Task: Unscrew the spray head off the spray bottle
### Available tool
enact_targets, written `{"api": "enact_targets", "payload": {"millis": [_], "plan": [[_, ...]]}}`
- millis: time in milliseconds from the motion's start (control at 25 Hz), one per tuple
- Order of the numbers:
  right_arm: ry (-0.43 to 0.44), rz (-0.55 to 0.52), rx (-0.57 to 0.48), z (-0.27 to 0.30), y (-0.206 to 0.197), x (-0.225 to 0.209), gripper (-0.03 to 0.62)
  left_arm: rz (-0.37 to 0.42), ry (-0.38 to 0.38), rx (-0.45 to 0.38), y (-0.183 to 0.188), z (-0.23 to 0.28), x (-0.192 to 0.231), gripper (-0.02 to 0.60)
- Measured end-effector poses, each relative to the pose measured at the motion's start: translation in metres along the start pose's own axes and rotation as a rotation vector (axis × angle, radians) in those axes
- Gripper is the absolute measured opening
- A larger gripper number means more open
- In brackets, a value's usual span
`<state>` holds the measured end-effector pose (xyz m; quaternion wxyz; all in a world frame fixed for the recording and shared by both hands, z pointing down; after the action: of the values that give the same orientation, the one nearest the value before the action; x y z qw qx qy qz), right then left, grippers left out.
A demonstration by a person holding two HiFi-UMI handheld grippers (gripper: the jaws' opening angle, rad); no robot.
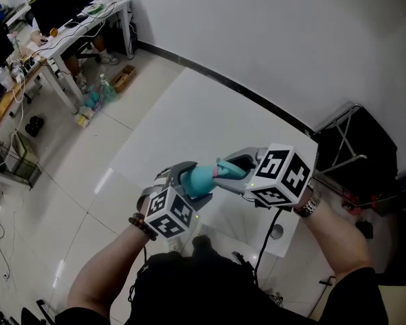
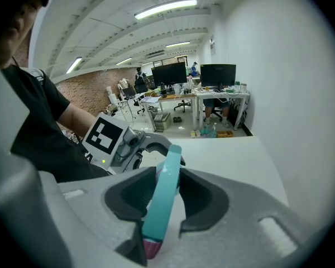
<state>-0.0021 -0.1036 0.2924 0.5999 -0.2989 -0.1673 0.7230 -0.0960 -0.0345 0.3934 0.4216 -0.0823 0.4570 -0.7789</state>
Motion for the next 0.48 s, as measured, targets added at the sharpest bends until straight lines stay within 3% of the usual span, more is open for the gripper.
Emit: {"api": "enact_targets", "payload": {"millis": [280, 480], "plan": [[0.023, -0.102, 0.021, 0.003, -0.004, 0.008, 0.120, 0.040, -0.074, 0.032, -0.002, -0.005, -0.002, 0.390], [0.053, -0.348, 0.044, 0.001, -0.008, 0.023, 0.120, 0.092, -0.142, 0.045, -0.001, -0.009, -0.005, 0.388]]}}
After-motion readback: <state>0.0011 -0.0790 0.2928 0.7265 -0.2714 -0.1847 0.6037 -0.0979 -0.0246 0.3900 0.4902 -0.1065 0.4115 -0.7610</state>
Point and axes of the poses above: the fingertips, and each gripper's own axes: z forward along the fingers, x to its left, y out of its top, the point moved 9 cm from there along -z, backward along the fingers, and after that the axes turned 7 degrees about z, right-handed, at the moved point
